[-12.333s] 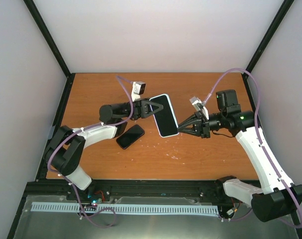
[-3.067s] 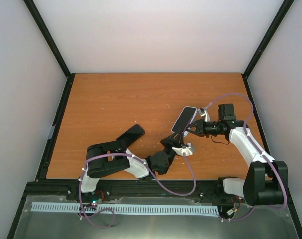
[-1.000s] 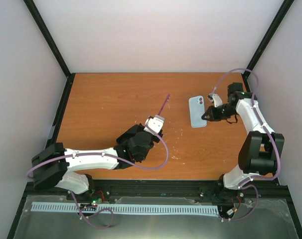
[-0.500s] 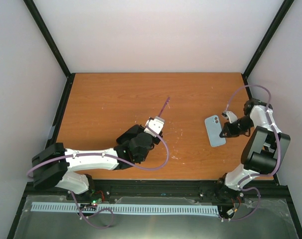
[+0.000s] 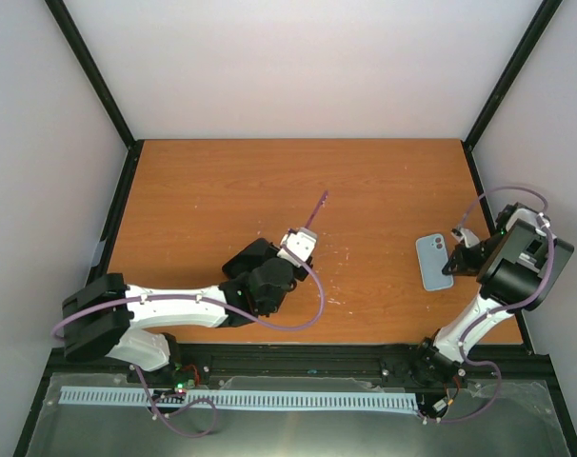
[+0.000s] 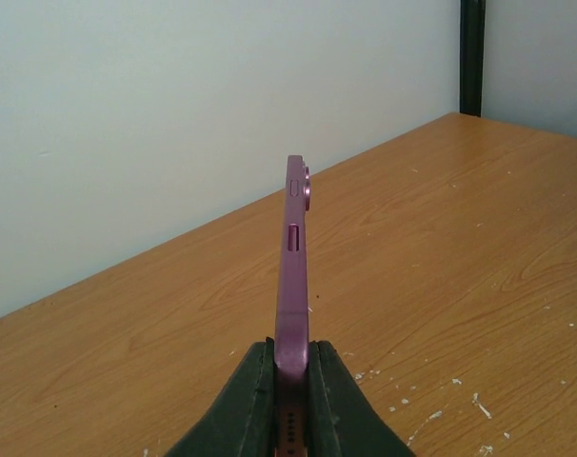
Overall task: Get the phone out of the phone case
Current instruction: Place the phone case at the center of the board.
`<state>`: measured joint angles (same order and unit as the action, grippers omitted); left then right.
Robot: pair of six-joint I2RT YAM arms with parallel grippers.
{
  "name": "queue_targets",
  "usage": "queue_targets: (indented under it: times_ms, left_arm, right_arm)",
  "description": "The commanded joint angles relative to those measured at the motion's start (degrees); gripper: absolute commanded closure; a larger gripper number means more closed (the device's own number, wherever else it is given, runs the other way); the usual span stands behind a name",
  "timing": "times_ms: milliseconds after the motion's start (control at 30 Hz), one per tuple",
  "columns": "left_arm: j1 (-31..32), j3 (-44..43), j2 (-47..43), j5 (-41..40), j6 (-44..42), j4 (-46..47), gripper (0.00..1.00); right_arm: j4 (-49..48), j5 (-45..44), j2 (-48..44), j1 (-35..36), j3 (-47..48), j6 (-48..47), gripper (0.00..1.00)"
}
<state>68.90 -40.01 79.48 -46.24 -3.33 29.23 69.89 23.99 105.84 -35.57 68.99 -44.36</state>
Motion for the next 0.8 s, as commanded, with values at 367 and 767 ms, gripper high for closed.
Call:
queue_targets:
  times_ms: [367, 767]
  left_arm:
    - [2.1, -1.9, 2.5, -1.5, -0.8, 0.1, 1.00]
    - [6.6, -24.1, 24.9, -4.5, -5.3, -19.9, 1.00]
  right_arm:
    - [-7.2, -4.9, -0.8, -0.9, 2.0, 1.3, 0.50]
    - [-7.4, 8.9, -28.4, -0.8, -5.7, 2.8, 0.45]
